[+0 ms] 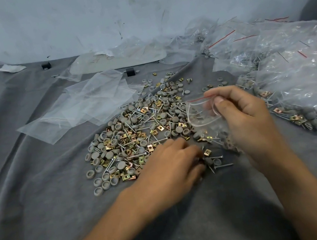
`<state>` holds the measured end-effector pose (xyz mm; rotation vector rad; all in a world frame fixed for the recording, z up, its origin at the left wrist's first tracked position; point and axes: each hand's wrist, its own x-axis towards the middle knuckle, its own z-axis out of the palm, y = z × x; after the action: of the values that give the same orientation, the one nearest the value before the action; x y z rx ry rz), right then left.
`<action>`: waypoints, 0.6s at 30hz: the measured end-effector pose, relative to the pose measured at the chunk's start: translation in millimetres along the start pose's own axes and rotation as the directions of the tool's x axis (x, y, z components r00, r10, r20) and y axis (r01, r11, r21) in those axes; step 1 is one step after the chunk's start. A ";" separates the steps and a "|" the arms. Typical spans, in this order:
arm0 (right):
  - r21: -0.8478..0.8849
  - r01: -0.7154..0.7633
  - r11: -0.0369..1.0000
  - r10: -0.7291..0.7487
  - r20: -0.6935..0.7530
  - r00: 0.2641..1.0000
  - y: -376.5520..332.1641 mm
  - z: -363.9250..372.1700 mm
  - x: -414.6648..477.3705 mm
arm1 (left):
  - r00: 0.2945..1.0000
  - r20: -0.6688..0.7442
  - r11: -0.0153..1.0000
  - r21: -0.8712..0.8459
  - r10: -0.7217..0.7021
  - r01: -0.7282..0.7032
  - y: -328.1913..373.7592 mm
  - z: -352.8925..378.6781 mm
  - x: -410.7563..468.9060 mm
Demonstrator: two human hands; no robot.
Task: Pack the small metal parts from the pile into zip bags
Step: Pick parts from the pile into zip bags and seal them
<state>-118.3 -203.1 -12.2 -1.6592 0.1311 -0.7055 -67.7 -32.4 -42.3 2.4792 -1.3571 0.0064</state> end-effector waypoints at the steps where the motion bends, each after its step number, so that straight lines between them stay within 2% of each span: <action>1: 0.003 -0.001 1.000 0.001 0.003 1.000 -0.1 0.4 0.0 | 1.000 -0.006 1.000 0.005 0.012 -0.012 1.1 4.2 0.4; 11: -0.003 -0.019 1.000 0.019 0.025 1.000 3.5 -0.3 1.6 | 0.995 0.004 0.982 0.160 0.104 -0.104 22.7 15.4 24.7; 18: 0.019 -0.014 1.000 0.014 0.038 0.999 5.4 -1.8 3.5 | 0.998 0.049 0.980 0.194 0.041 -0.050 19.1 12.8 23.6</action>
<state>-114.7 -207.6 -15.8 -1.6507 0.1085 -0.6625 -72.3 -64.9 -45.7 2.6212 -1.4977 0.0994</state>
